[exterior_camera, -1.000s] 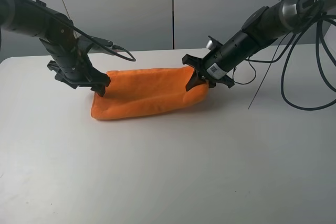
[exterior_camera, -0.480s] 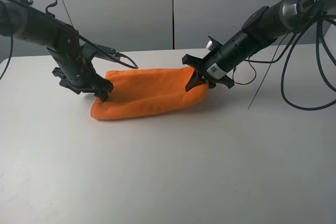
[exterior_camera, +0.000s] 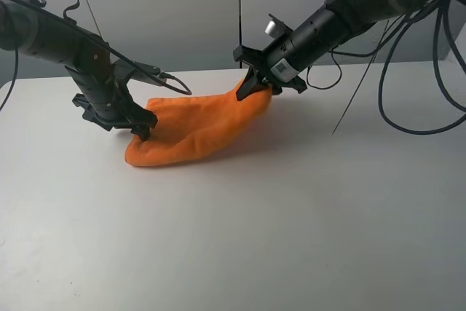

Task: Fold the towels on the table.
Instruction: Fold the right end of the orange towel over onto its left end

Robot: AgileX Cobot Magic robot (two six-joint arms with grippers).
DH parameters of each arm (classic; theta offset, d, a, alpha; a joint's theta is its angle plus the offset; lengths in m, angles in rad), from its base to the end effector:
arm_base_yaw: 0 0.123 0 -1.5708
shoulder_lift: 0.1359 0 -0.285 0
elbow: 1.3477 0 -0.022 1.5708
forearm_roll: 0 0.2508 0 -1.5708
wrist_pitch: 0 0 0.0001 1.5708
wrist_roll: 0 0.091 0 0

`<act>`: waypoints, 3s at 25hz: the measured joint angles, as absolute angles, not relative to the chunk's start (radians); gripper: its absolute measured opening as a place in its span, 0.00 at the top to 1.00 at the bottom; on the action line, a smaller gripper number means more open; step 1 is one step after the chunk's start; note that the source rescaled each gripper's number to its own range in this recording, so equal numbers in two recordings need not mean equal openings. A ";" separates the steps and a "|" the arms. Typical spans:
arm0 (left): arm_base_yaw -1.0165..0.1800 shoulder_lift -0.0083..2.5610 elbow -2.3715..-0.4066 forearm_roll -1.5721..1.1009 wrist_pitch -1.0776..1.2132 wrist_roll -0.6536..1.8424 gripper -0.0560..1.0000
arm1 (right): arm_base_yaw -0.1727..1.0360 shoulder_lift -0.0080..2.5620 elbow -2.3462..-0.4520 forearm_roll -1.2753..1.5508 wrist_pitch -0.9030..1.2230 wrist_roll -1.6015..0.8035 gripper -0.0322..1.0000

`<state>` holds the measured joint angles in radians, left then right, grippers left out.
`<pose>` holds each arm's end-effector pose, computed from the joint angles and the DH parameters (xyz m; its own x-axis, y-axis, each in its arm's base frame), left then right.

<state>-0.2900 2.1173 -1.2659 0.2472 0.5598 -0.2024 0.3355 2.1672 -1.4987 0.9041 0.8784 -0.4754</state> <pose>0.3859 -0.1028 0.0993 -0.9238 0.2842 -0.2566 0.2591 0.9574 0.1277 0.3944 0.1959 0.1475 -0.9622 -0.1629 -0.2182 -0.2660 0.7327 0.6264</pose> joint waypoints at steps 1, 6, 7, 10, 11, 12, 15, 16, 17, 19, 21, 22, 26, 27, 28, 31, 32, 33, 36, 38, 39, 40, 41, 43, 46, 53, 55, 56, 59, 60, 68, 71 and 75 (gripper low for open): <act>-0.290 2.117 -1.266 0.249 0.560 -0.202 0.00 | 0.353 2.167 -1.512 0.904 0.878 -0.477 0.90; -0.290 2.117 -1.266 0.262 0.562 -0.202 0.00 | 0.445 2.192 -1.578 0.896 0.865 -0.487 0.90; -0.290 2.117 -1.266 0.262 0.564 -0.202 0.00 | 0.457 2.202 -1.588 0.896 0.865 -0.489 0.90; -0.290 2.117 -1.266 0.263 0.564 -0.199 0.00 | 0.481 2.247 -1.616 0.898 0.865 -0.508 0.90; -0.290 2.117 -1.266 0.263 0.564 -0.199 0.00 | 0.486 2.259 -1.627 0.898 0.865 -0.508 0.90; -0.290 2.117 -1.266 0.263 0.564 -0.199 0.00 | 0.491 2.273 -1.638 0.900 0.865 -0.510 0.90; -0.290 2.117 -1.266 0.264 0.562 -0.191 0.00 | 0.500 2.310 -1.677 0.929 0.865 -0.512 0.90; -0.290 2.117 -1.266 0.264 0.562 -0.189 0.00 | 0.500 2.320 -1.685 0.956 0.865 -0.512 0.90; -0.290 2.117 -1.266 0.264 0.562 -0.189 0.00 | 0.500 2.330 -1.693 0.983 0.865 -0.512 0.90; -0.290 2.117 -1.266 0.266 0.562 -0.189 0.00 | 0.500 2.339 -1.700 1.037 0.864 -0.514 0.90; -0.290 2.117 -1.266 0.266 0.562 -0.189 0.00 | 0.500 2.347 -1.700 1.093 0.862 -0.523 0.90; -0.290 2.117 -1.266 0.266 0.562 -0.189 0.00 | 0.500 2.349 -1.700 1.118 0.862 -0.533 0.90; -0.288 2.117 -1.266 0.266 0.562 -0.191 0.00 | 0.503 2.354 -1.700 1.196 0.851 -0.579 0.90; -0.288 2.117 -1.266 0.266 0.562 -0.194 0.00 | 0.509 2.354 -1.700 1.202 0.838 -0.583 0.90; -0.286 2.117 -1.266 0.266 0.562 -0.196 0.00 | 0.514 2.354 -1.700 1.208 0.825 -0.590 0.90; -0.280 2.117 -1.266 0.266 0.562 -0.198 0.00 | 0.534 2.354 -1.700 1.219 0.790 -0.611 0.90; -0.280 2.117 -1.266 0.266 0.562 -0.199 0.00 | 0.538 2.355 -1.700 1.221 0.778 -0.613 0.90; -0.280 2.117 -1.266 0.268 0.562 -0.201 0.00 | 0.540 2.357 -1.700 1.224 0.771 -0.615 0.90; -0.278 2.117 -1.266 0.270 0.562 -0.205 0.00 | 0.548 2.359 -1.700 1.243 0.759 -0.629 0.90; -0.278 2.117 -1.266 0.270 0.562 -0.205 0.00 | 0.550 2.368 -1.700 1.267 0.756 -0.638 0.90; -0.276 2.117 -1.266 0.270 0.560 -0.201 0.00 | 0.552 2.378 -1.704 1.276 0.756 -0.645 0.90; -0.276 2.117 -1.266 0.270 0.560 -0.197 0.00 | 0.554 2.389 -1.711 1.281 0.758 -0.649 0.90; -0.276 2.117 -1.266 0.272 0.560 -0.194 0.00 | 0.558 2.402 -1.713 1.292 0.758 -0.652 0.90; -0.276 2.117 -1.266 0.278 0.558 -0.185 0.00 | 0.567 2.421 -1.722 1.299 0.760 -0.656 0.90; -0.276 2.117 -1.266 0.290 0.556 -0.180 0.00 | 0.570 2.444 -1.728 1.315 0.766 -0.659 0.90; -0.276 2.113 -1.266 0.297 0.574 -0.175 0.00 | 0.572 2.454 -1.730 1.316 0.777 -0.661 0.90; -0.276 2.103 -1.266 0.302 0.599 -0.175 0.00 | 0.575 2.454 -1.730 1.316 0.777 -0.661 0.90; -0.276 2.095 -1.266 0.307 0.613 -0.173 0.00 | 0.578 2.454 -1.730 1.316 0.781 -0.661 0.90; -0.278 2.059 -1.266 0.318 0.630 -0.166 0.00 | 0.579 2.454 -1.730 1.317 0.782 -0.662 0.90; -0.280 2.043 -1.266 0.320 0.632 -0.163 0.00 | 0.579 2.454 -1.731 1.317 0.782 -0.662 0.90; -0.282 1.912 -1.264 0.393 0.662 -0.177 0.00 | 0.579 2.454 -1.735 1.324 0.782 -0.662 0.90; -0.282 1.868 -1.259 0.432 0.686 -0.200 0.00 | 0.579 2.454 -1.737 1.329 0.783 -0.662 0.90; -0.274 1.780 -1.259 0.432 0.689 -0.222 0.00 | 0.579 2.454 -1.738 1.323 0.783 -0.662 0.90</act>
